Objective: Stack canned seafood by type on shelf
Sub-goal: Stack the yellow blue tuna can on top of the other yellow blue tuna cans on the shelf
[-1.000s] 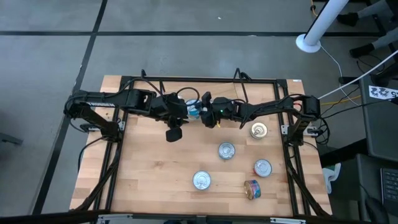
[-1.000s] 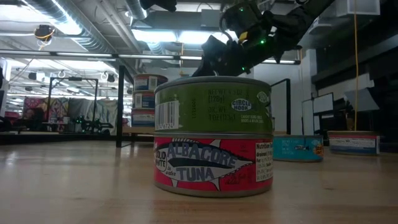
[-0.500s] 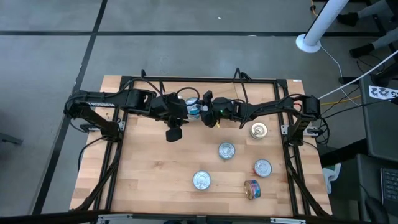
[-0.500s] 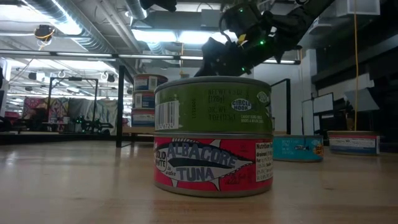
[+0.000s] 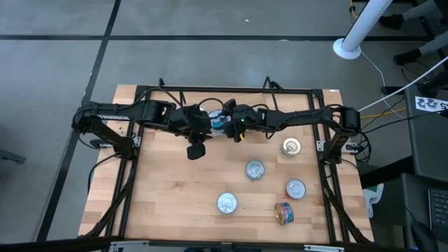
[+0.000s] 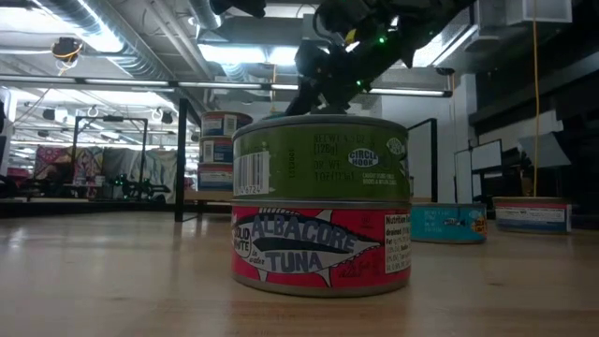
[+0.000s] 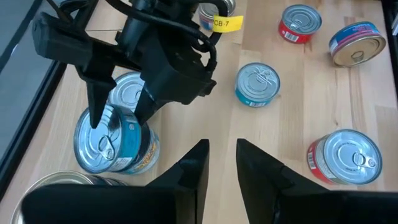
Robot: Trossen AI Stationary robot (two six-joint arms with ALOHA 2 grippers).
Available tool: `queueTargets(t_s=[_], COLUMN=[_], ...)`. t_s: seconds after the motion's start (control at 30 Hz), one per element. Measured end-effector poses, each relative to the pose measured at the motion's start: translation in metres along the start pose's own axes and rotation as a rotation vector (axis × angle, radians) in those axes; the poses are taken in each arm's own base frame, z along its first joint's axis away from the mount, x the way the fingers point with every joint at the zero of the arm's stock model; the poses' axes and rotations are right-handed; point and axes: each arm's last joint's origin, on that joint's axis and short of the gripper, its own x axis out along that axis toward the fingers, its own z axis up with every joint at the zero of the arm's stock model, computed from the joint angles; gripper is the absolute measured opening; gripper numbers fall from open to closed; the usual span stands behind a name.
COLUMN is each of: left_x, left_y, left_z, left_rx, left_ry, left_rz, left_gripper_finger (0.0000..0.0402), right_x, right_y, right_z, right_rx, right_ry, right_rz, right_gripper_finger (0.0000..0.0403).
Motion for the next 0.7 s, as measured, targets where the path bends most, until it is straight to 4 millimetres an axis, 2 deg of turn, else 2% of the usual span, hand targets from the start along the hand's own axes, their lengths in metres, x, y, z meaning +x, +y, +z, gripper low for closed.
queueTargets(t_s=[0.33, 0.7], left_x=[0.0000, 0.0000], left_y=[0.0000, 0.0000], left_z=[0.0000, 0.0000], left_rx=[-0.001, -0.001], left_ry=[0.000, 0.000], left_rz=[0.000, 0.000], left_gripper_finger=[0.0076, 0.0076], right_x=[-0.0012, -0.0012], right_y=[0.0042, 0.0049], right_z=[-0.0032, -0.0027], right_rx=[-0.018, -0.017], right_ry=[0.047, 0.023], right_rz=[0.074, 0.095], right_gripper_finger=[0.0244, 0.0244])
